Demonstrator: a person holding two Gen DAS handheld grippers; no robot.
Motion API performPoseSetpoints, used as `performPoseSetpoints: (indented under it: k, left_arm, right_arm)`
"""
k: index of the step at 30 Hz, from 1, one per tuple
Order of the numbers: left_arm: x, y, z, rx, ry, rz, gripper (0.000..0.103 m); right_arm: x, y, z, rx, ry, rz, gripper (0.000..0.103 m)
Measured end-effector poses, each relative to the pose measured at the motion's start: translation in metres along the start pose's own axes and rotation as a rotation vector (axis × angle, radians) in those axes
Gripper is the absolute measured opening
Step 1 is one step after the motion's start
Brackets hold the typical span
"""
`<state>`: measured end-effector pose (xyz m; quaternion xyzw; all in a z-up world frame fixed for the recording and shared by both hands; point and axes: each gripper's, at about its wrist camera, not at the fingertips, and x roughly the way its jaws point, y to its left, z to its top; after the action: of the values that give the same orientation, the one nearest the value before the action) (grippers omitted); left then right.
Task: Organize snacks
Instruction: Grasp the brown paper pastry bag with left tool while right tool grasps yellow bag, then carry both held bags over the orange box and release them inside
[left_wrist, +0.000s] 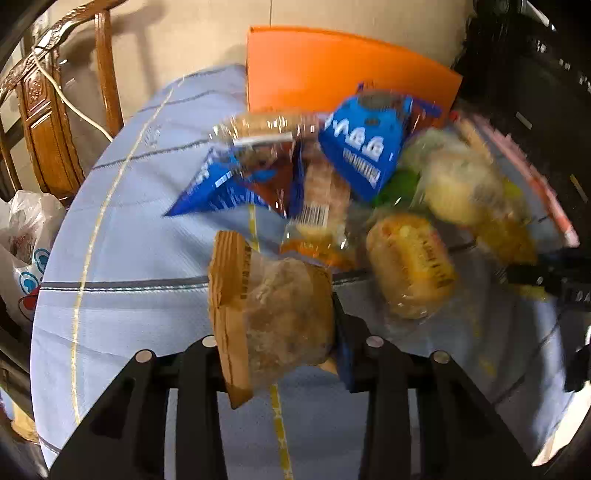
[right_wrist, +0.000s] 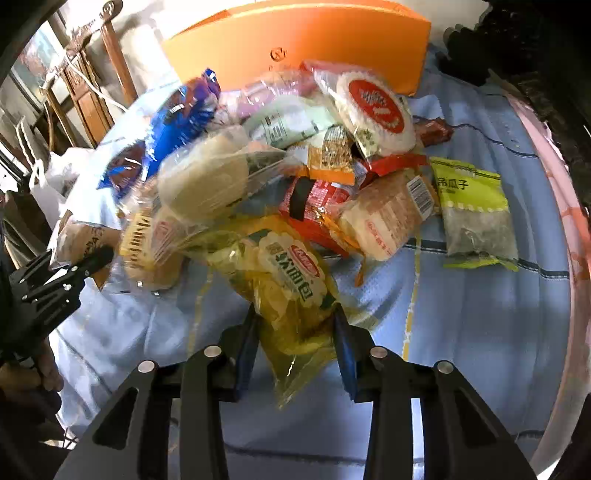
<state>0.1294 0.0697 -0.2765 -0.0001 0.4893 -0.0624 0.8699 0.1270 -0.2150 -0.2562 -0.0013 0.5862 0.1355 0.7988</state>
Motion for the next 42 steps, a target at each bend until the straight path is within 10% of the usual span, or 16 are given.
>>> performPoseSetpoints:
  k: [20,42]
  left_arm:
    - [-0.107,0.003,0.057,-0.045,-0.202,-0.159,0.035]
    - [-0.095,-0.045,0.330,0.026,-0.405,-0.111,0.036]
  right_arm:
    - [-0.116,-0.005,0.027,0.103,-0.228,0.162,0.037]
    - [-0.194,-0.030,0.286,0.108,-0.535,0.148,0.037]
